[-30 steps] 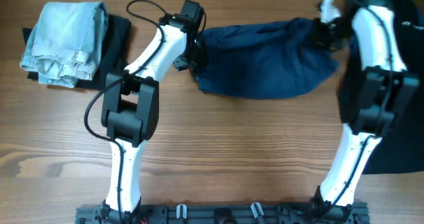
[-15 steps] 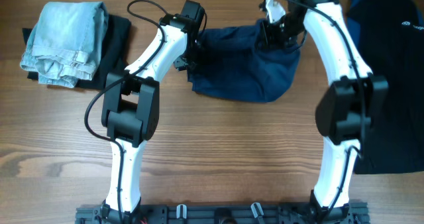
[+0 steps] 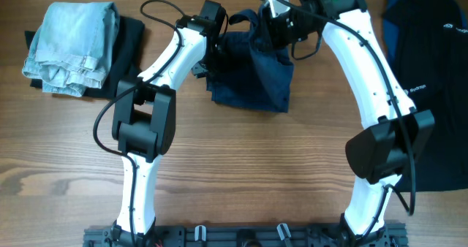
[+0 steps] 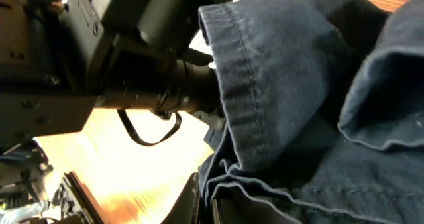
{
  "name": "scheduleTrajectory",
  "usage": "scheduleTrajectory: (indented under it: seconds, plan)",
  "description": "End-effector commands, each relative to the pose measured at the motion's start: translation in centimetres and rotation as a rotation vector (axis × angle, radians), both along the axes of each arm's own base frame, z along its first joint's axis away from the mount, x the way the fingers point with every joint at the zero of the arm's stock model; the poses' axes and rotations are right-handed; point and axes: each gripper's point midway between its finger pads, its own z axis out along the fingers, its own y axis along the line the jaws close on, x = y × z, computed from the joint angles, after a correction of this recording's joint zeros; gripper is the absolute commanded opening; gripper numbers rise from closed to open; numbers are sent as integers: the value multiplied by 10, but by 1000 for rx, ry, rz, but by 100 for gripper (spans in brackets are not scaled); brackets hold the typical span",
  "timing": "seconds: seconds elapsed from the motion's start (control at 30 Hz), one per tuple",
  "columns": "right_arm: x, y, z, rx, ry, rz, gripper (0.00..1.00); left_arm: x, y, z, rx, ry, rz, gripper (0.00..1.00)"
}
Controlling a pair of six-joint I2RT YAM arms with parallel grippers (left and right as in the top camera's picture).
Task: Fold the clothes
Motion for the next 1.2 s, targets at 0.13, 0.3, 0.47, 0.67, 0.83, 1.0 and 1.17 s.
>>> scheduleTrajectory:
  seconds: [0.13, 0.3, 0.47, 0.67, 0.83, 1.0, 1.17]
  plan:
    - [7, 15, 11, 64, -24, -12, 4, 3, 29, 48, -28, -38, 57, 76]
    - [17, 18, 6, 78, -32, -31, 4, 0, 33, 73, -60, -56, 66, 87]
    - [20, 20, -8, 68, -8, -31, 4, 0, 34, 96, -72, -103, 58, 90]
    - [21, 27, -28, 56, 26, -17, 4, 4, 66, 160, -104, -239, 115, 91]
    - [21, 50, -40, 46, 15, 5, 4, 0, 117, 226, -98, -398, 206, 94]
    - [22, 75, -62, 20, 11, 15, 4, -4, 162, 242, -82, -430, 300, 98]
    - [18, 105, -101, 8, 46, 44, 4, -6, 165, 239, -68, -419, 285, 98]
